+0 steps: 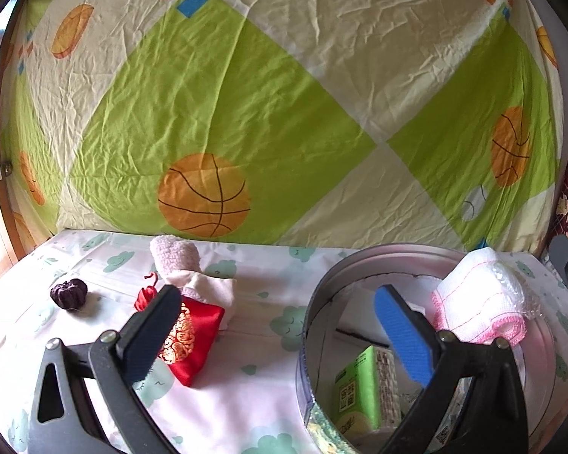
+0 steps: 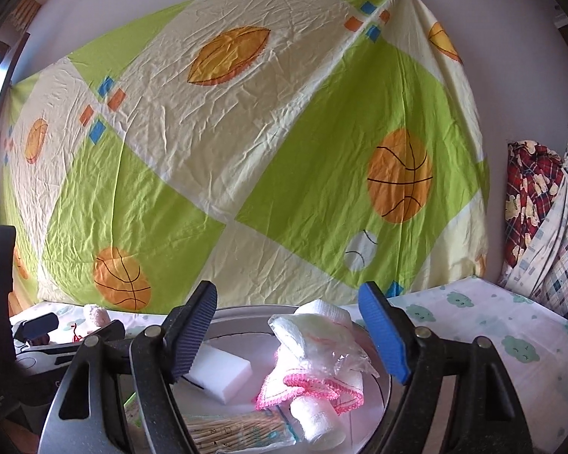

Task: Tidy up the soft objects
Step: 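Withdraw both tools from the tin toward the red pouch and scrunchie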

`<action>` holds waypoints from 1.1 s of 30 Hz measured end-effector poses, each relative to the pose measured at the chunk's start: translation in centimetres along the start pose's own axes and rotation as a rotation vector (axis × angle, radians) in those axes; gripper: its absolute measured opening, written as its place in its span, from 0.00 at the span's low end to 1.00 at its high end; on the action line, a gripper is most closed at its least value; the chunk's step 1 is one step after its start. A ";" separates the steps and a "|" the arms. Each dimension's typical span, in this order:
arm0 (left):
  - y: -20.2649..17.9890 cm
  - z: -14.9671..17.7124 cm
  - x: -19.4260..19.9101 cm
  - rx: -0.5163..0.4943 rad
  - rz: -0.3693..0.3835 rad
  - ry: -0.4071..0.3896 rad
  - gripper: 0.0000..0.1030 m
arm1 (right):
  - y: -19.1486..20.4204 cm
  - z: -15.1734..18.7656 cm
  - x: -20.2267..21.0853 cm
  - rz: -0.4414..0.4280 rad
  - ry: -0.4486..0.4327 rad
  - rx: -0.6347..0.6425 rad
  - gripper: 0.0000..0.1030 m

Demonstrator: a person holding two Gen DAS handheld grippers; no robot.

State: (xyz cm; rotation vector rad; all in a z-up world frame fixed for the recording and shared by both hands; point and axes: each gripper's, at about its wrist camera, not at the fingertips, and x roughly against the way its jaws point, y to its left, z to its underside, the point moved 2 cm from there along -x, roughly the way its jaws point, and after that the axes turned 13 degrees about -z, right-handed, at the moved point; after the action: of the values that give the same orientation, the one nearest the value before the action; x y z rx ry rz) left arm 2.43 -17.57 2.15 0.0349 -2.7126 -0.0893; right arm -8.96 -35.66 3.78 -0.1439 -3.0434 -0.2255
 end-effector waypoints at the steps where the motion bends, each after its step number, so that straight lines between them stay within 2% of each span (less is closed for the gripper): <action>1: 0.1 0.1 0.0 -0.003 -0.007 -0.003 1.00 | 0.1 0.0 0.1 0.003 -0.014 0.002 0.77; 5: 0.3 0.4 0.0 -0.011 -0.032 -0.019 1.00 | 0.5 0.1 1.0 0.011 -0.085 0.043 0.78; 7: 0.4 0.5 0.0 -0.014 -0.038 -0.025 1.00 | 0.7 0.1 1.1 0.017 -0.090 0.052 0.82; 15: 0.7 1.1 0.2 -0.037 -0.064 -0.039 1.00 | 1.3 0.1 1.4 0.023 -0.102 0.075 0.82; 21: 1.1 1.7 0.0 -0.075 -0.067 -0.030 1.00 | 0.8 0.0 2.3 0.057 -0.144 0.055 0.82; 24: 2.2 1.8 0.2 -0.053 -0.039 -0.039 1.00 | 0.8 -0.1 2.9 0.071 -0.167 0.054 0.82; 29: 4.0 1.8 -0.1 -0.094 -0.049 -0.046 1.00 | 0.8 0.0 3.6 0.116 -0.174 0.038 0.82; 33: 6.6 1.7 -0.7 -0.082 -0.054 -0.054 1.00 | 1.1 0.1 4.2 0.143 -0.181 0.006 0.82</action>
State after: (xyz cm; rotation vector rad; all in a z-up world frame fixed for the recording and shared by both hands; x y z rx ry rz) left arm 2.25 -10.83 0.78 0.0832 -2.7599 -0.2210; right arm -13.03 -34.18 4.26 -0.4009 -3.1928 -0.2023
